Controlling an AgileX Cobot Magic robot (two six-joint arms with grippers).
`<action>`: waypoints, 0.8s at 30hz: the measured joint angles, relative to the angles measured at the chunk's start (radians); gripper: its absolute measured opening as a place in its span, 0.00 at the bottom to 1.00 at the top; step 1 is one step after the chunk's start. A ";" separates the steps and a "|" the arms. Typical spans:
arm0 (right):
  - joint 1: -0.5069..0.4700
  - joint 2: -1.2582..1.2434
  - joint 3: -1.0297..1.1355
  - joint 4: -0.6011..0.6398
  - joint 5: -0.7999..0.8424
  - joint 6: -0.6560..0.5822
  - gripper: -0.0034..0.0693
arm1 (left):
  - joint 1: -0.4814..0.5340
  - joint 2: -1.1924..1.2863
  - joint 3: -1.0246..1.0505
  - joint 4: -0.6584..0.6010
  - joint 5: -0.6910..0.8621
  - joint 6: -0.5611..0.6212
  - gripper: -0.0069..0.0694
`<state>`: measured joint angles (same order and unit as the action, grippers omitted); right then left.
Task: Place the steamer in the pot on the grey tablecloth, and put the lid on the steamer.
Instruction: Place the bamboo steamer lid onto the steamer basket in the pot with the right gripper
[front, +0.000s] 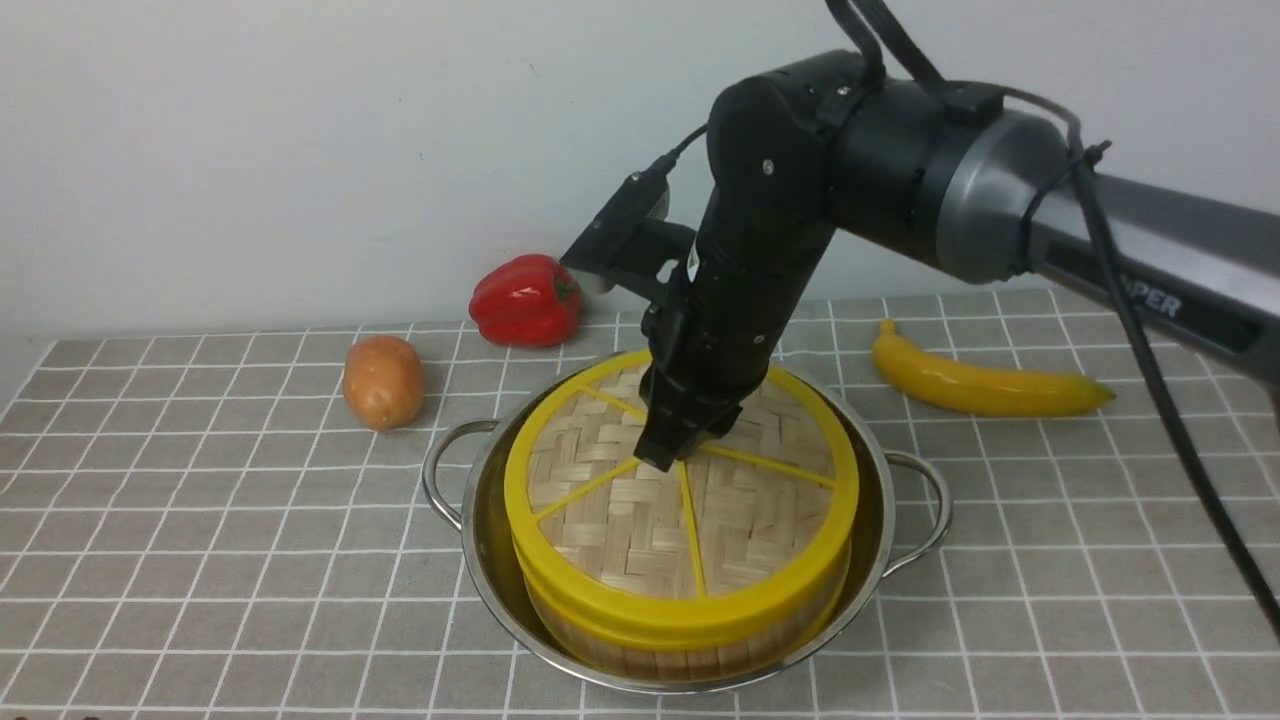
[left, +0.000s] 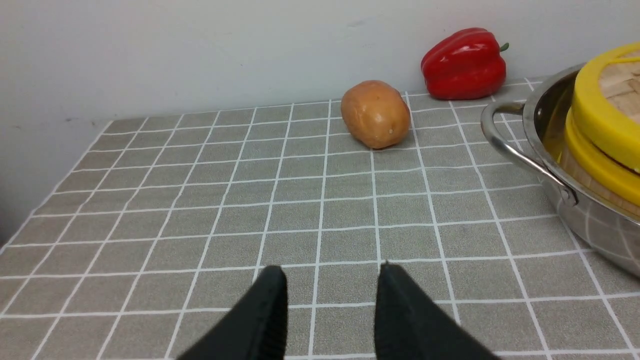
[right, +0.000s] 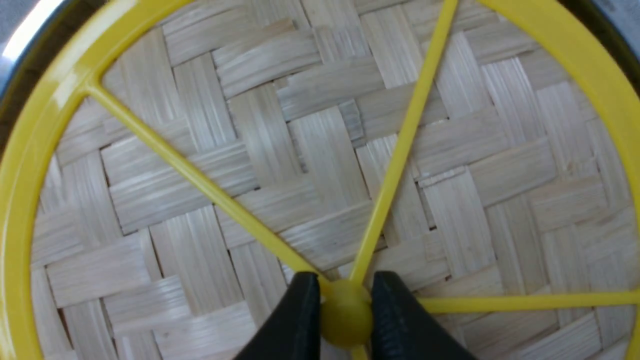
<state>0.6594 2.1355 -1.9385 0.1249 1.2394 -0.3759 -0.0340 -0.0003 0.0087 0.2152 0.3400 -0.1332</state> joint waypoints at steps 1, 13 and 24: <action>0.000 0.001 0.000 -0.001 0.001 -0.002 0.25 | 0.000 0.000 0.000 0.000 0.000 0.000 0.41; 0.007 0.001 -0.003 -0.031 0.003 -0.061 0.25 | 0.000 0.000 0.000 0.000 0.000 0.000 0.41; 0.028 0.001 -0.004 -0.071 0.006 -0.159 0.25 | 0.000 0.000 0.000 0.000 0.000 0.000 0.41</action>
<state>0.6877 2.1365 -1.9427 0.0542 1.2456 -0.5347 -0.0340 -0.0003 0.0087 0.2152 0.3400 -0.1332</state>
